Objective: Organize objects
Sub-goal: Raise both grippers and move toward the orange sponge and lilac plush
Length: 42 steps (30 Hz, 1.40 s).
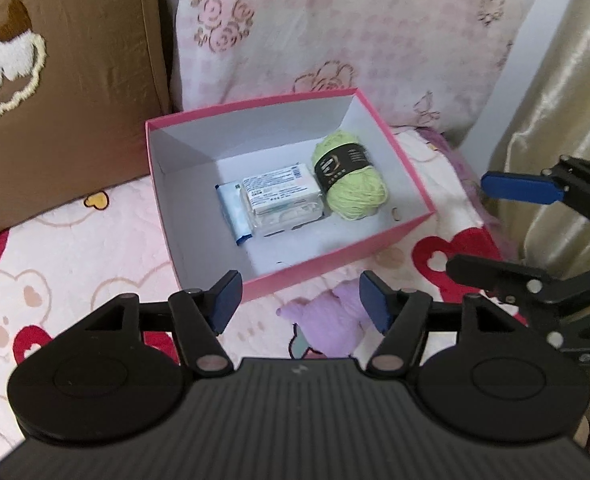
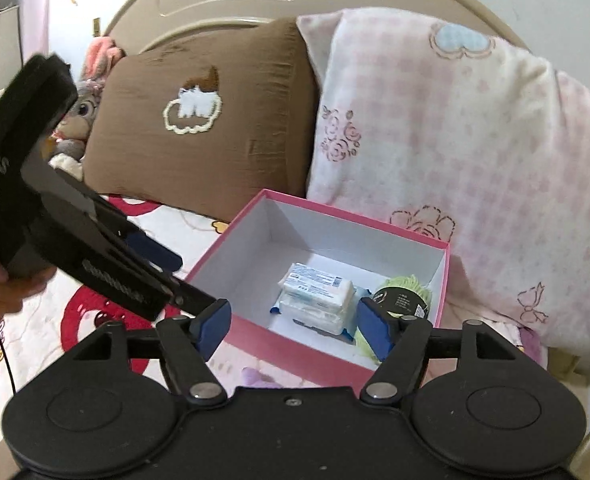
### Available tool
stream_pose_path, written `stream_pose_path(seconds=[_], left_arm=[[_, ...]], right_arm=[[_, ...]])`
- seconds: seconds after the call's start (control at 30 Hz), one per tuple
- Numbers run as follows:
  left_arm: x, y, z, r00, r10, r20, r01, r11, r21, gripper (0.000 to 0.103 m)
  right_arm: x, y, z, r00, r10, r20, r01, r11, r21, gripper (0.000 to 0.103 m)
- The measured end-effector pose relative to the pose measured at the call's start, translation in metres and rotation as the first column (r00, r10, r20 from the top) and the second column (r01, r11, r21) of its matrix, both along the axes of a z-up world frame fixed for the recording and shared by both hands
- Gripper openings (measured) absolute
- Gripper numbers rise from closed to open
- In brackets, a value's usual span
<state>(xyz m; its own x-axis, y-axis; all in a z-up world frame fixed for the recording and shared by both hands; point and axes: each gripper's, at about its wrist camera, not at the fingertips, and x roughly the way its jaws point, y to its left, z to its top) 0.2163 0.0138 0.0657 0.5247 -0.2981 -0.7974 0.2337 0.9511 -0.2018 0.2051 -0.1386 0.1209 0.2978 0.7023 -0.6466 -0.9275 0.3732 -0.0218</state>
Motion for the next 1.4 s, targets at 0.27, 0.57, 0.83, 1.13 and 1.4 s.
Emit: stream_pose_path(seconds=[0.27,0.57,0.83,1.13,1.4], left_arm=[[-0.043,0.020,0.021,0.999,0.011,0.040,-0.008,0.998,-0.064,0.068],[-0.090,0.013,0.021,0.999,-0.052,0.018,0.052,0.999,-0.015,0.071],[-0.109,0.008,-0.003,0.994,-0.097,-0.041,0.096,0.995,-0.006,0.071],[-0.123,0.009,-0.039,0.991,-0.134,-0.023,0.133,0.990,-0.048,0.071],[-0.127,0.012,-0.061,0.995,-0.100,0.000,0.100,0.989,-0.110,0.074]], right_arm=[[-0.034,-0.021,0.005,1.000,0.014,0.005,-0.014,1.000,0.004,0.079],[-0.076,-0.039,0.014,0.997,0.080,0.013,-0.080,0.996,-0.030,0.081],[-0.101,-0.048,-0.002,0.991,0.136,-0.017,-0.137,0.985,-0.101,0.089],[-0.109,-0.044,-0.050,0.980,0.171,-0.104,-0.181,0.979,-0.097,0.089],[-0.104,-0.037,-0.082,0.970,0.205,-0.132,-0.213,0.976,-0.046,0.089]])
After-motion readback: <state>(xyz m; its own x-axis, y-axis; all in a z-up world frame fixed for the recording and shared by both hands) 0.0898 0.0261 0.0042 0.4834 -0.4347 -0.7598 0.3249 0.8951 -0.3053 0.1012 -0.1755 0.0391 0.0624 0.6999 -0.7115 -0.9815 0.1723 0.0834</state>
